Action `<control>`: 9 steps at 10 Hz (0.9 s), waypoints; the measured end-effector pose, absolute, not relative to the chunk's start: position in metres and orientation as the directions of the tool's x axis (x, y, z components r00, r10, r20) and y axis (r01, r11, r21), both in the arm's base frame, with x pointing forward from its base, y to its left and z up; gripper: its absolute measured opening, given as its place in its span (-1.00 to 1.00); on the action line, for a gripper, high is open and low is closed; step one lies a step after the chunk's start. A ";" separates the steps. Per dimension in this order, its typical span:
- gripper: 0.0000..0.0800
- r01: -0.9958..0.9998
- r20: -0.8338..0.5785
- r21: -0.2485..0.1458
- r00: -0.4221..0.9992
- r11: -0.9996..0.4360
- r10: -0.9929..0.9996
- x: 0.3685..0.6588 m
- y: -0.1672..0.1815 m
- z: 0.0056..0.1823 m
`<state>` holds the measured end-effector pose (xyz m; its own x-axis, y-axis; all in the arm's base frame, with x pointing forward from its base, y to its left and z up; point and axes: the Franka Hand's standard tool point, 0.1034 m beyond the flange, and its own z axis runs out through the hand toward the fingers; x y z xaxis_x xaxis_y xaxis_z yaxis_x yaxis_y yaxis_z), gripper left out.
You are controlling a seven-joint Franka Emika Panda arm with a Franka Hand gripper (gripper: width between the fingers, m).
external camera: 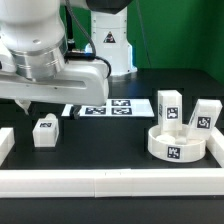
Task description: Assemble stool
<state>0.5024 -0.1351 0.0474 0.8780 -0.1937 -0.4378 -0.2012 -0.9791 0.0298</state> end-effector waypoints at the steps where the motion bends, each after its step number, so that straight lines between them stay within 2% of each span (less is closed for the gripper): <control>1: 0.62 -0.200 -0.438 0.030 0.878 -0.979 -0.193 0.502 -0.135 0.046; 2: 0.62 -0.181 -0.462 0.024 0.870 -0.983 -0.171 0.500 -0.134 0.040; 4: 0.62 -0.099 -0.604 -0.055 0.796 -0.994 -0.046 0.502 -0.135 0.042; 5: 0.62 -0.099 -0.646 -0.068 0.763 -0.993 -0.032 0.509 -0.142 0.041; 9: 0.62 -0.091 -0.697 -0.072 0.717 -0.993 -0.015 0.504 -0.147 0.035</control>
Offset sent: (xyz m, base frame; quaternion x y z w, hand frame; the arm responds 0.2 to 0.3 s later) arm 0.0295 0.0040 0.0035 0.0330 -0.1960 -0.1532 0.9680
